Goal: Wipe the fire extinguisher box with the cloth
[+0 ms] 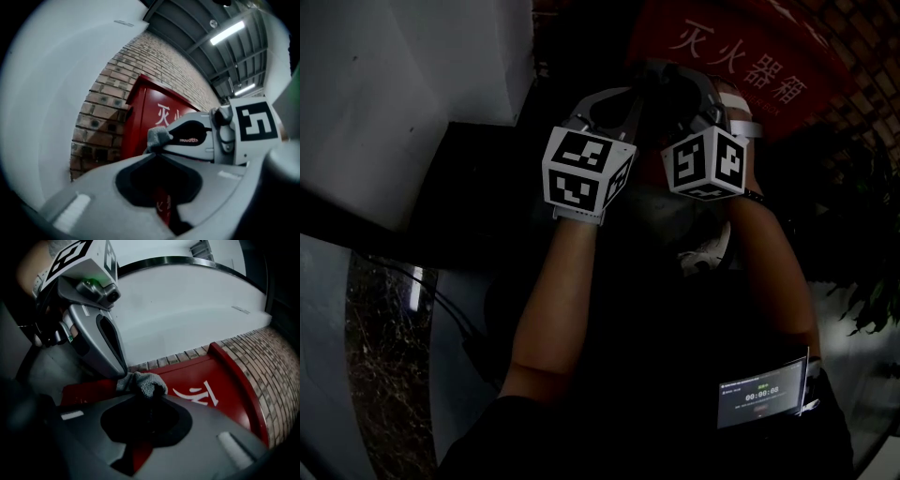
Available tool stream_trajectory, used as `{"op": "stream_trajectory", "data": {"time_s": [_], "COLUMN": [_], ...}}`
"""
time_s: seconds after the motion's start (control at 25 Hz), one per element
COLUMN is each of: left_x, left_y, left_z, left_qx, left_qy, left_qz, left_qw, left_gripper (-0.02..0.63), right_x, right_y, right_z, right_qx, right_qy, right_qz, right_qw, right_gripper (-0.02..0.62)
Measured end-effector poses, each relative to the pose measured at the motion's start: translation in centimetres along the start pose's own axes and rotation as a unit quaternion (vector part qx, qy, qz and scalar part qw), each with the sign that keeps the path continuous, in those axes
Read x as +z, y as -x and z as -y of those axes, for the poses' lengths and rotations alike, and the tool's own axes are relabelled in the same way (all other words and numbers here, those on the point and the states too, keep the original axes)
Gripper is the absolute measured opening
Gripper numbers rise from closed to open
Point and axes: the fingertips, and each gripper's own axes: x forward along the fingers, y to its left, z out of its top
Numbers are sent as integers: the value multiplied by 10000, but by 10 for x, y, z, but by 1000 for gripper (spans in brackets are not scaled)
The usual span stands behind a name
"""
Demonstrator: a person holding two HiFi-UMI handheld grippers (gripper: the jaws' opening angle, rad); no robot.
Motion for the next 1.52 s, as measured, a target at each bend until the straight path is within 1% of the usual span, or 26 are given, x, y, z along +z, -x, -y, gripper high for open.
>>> {"op": "stream_trajectory", "data": {"time_s": [0.12, 0.2, 0.32, 0.48, 0.56, 0.64, 0.72, 0.92, 1.04, 1.12, 1.2, 1.36, 1.52], "left_x": [-9, -18, -28, -38, -43, -48, -53, -63, -64, -62, -58, -44, -35], "left_y": [-10, -18, -25, -32, -34, -36, -37, -40, -40, -38, -34, -21, -6], "left_z": [17, 29, 48, 75, 84, 91, 96, 98, 93, 86, 72, 41, 14], "left_qx": [-186, -291, -450, -704, -794, -858, -915, -919, -868, -783, -623, -291, 138], "left_qy": [187, 217, 47, -164, -330, -493, -559, -600, -571, -554, -545, -471, -581], "left_qz": [77, 28, -105, -176, -237, -293, -327, -427, -450, -448, -420, -322, -410], "left_qw": [9996, 9993, 9989, 9972, 9960, 9947, 9937, 9930, 9936, 9944, 9957, 9979, 9974], "left_gripper": [2, 2, 2, 2, 2, 2, 2, 2, 2, 2, 3, 2, 2], "right_x": [-25, -42, -71, -120, -141, -161, -179, -219, -235, -233, -215, -147, -83], "right_y": [12, 21, 36, 61, 73, 83, 94, 114, 121, 123, 120, 98, 62], "right_z": [-1, -2, -2, 0, 4, 7, 9, 13, 13, 12, 10, 3, -11], "right_qx": [-68, -106, -129, -184, -242, -271, -279, -365, -417, -414, -412, -313, -129], "right_qy": [-52, -110, -161, -168, -197, -222, -244, -374, -531, -585, -604, -416, -286], "right_qz": [-149, -289, -477, -845, -1009, -1164, -1326, -1708, -1924, -1997, -1890, -1338, -843], "right_qw": [9999, 9995, 9986, 9961, 9944, 9926, 9905, 9839, 9790, 9772, 9793, 9896, 9959], "right_gripper": [35, 35, 35, 35, 35, 35, 35, 37, 37, 38, 38, 38, 38]}}
